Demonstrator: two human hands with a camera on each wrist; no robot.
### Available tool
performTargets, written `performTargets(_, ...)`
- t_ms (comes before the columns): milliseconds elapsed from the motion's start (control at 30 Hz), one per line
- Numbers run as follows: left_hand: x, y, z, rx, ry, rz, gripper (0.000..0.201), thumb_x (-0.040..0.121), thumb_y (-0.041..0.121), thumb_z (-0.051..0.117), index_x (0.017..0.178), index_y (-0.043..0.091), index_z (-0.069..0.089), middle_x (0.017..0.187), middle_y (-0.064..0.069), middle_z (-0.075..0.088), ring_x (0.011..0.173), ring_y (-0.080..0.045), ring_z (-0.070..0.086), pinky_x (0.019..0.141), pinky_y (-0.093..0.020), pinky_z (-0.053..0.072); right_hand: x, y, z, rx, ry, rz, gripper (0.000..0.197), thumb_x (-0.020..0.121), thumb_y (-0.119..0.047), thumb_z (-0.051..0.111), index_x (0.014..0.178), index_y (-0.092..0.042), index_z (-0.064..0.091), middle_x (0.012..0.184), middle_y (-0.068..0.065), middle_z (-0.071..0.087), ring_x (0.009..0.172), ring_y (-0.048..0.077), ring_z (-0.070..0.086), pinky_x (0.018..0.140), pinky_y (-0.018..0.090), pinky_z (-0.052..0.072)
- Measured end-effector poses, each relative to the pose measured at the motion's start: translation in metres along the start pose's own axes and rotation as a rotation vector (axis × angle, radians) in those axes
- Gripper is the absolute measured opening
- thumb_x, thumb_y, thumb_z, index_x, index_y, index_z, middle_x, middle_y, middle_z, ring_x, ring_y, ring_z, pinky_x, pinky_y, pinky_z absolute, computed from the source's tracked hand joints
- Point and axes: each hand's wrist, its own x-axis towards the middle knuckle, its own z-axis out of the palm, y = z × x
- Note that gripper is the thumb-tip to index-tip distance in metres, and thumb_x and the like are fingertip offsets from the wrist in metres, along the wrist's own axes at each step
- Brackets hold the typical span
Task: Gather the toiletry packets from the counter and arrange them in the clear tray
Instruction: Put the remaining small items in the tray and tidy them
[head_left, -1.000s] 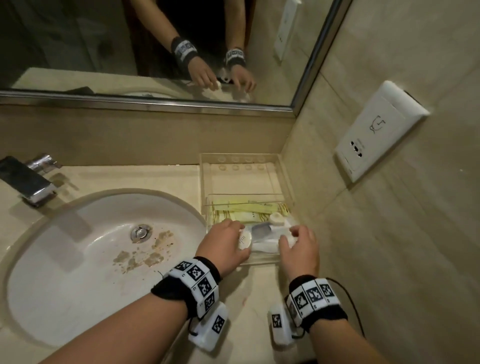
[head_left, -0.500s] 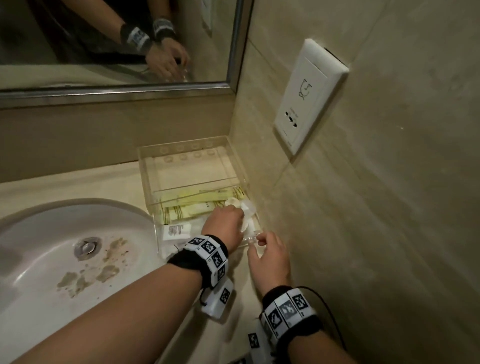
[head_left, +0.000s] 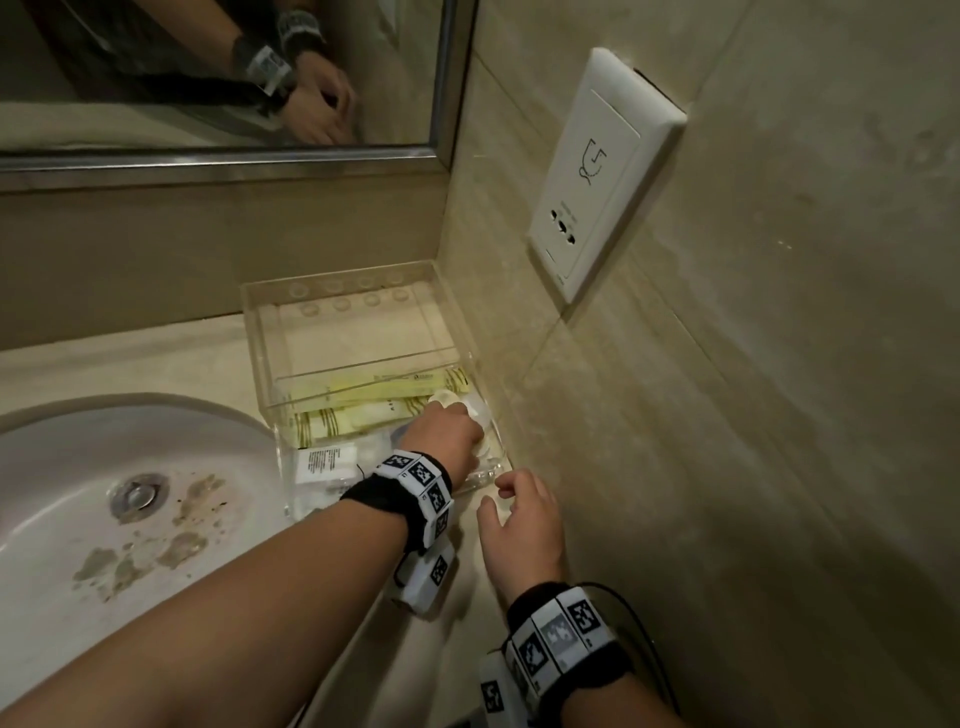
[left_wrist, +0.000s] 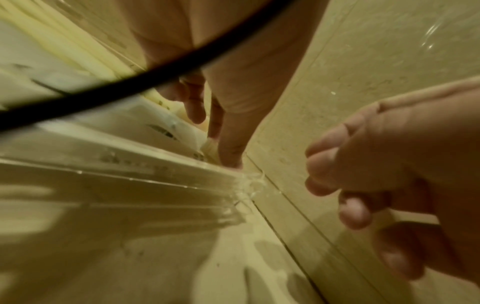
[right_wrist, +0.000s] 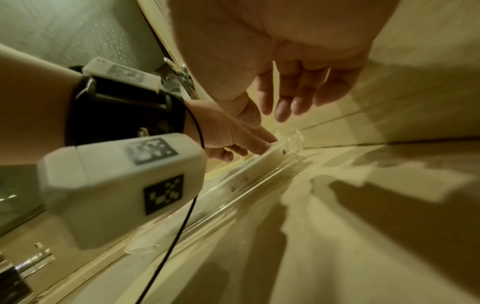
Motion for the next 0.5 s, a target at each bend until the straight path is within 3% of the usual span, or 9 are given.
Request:
performTargets(200,-0.005,-0.005,0.000,-0.016,-0.054,0.007,0.029,0.091,0.028,0.052,0.117,0.030,0.064,0.116,-0.004,0.047,0.113,-0.028,0.041,0.089,-0.042,0.045,0.003,-0.004,0.001,-0.014,-0.022,-0.013,0.014,0.085,-0.018,0.061,0.099,-0.019,0.057,0.097,-0.008,0.052,0.098,0.013,0.048,0.085,0.027,0.043)
performTargets(300,-0.017,-0.007,-0.006,-0.146,0.045,0.025,0.040,0.090,0.034,0.052,0.129,0.029,0.057,0.122,-0.003,0.048,0.115,-0.025,0.041,0.097,-0.039,0.040,0.005,-0.008,0.005,-0.003,-0.004,-0.038,0.013,0.083,-0.016,0.062,0.095,-0.018,0.057,0.095,-0.005,0.054,0.096,0.015,0.050,0.081,0.026,0.042)
performTargets(500,-0.049,-0.034,-0.024,-0.239,0.188,-0.039,0.031,0.093,0.033,0.051,0.119,0.020,0.061,0.121,-0.003,0.055,0.117,-0.024,0.044,0.097,-0.036,0.039,0.008,-0.029,0.019,0.003,-0.016,-0.085,0.013,0.085,-0.019,0.060,0.098,-0.018,0.057,0.099,-0.003,0.057,0.095,0.015,0.051,0.082,0.031,0.046)
